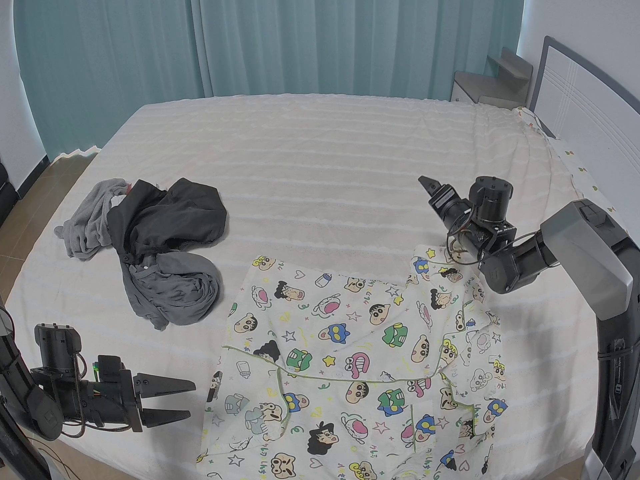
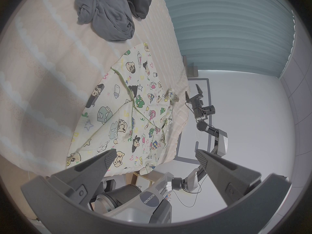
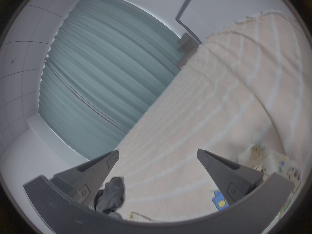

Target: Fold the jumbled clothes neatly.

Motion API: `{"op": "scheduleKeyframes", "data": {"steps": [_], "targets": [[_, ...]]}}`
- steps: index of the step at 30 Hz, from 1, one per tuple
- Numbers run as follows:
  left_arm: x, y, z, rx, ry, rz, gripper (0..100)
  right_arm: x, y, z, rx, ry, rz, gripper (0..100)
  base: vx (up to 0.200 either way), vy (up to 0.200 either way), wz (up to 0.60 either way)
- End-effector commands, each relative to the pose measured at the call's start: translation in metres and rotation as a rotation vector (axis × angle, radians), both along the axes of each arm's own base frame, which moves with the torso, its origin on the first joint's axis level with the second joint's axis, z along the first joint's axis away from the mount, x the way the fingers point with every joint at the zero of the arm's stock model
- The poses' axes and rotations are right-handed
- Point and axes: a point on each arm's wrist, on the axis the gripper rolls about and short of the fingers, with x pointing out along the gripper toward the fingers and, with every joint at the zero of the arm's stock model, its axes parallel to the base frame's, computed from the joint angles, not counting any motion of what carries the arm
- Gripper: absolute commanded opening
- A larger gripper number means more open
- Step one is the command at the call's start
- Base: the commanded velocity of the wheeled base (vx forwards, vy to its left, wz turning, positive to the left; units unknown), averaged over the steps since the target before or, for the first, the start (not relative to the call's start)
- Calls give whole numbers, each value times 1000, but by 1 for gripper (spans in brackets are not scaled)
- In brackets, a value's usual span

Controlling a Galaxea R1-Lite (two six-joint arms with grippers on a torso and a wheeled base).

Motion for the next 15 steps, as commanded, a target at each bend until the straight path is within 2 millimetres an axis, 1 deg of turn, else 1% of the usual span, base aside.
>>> {"op": "scheduleKeyframes", "data": {"steps": [1,3,5,7,8,10,11,12,13,14,15], "targets": [[-3,0,-1,-2,11,0,100,6,-11,16,-36,-63,-33,100,0,0,0],[-3,0,-1,-2,12,0,100,0,-14,9,-83,-36,-35,100,0,0,0],[-3,0,-1,-2,12,0,100,-11,-19,10,-102,-11,-36,100,0,0,0],[-3,0,-1,-2,14,0,100,-24,-31,11,-113,29,-46,100,0,0,0],[-3,0,-1,-2,14,0,100,-36,-40,11,-122,59,-57,100,0,0,0],[-3,0,-1,-2,12,0,100,-39,-43,11,-124,71,-61,100,0,0,0],[-3,0,-1,-2,14,0,100,-53,-57,9,-131,109,-80,100,0,0,0],[-3,0,-1,-2,14,0,100,-53,-57,9,-131,109,-80,100,0,0,0],[-3,0,-2,-3,18,0,100,-76,-78,7,-138,165,-103,100,0,0,0],[-3,0,-2,-3,17,0,100,-83,-85,5,-139,182,-107,100,0,0,0],[-2,0,-2,-3,21,0,100,-101,-98,3,-134,218,-97,100,0,0,0]]}}
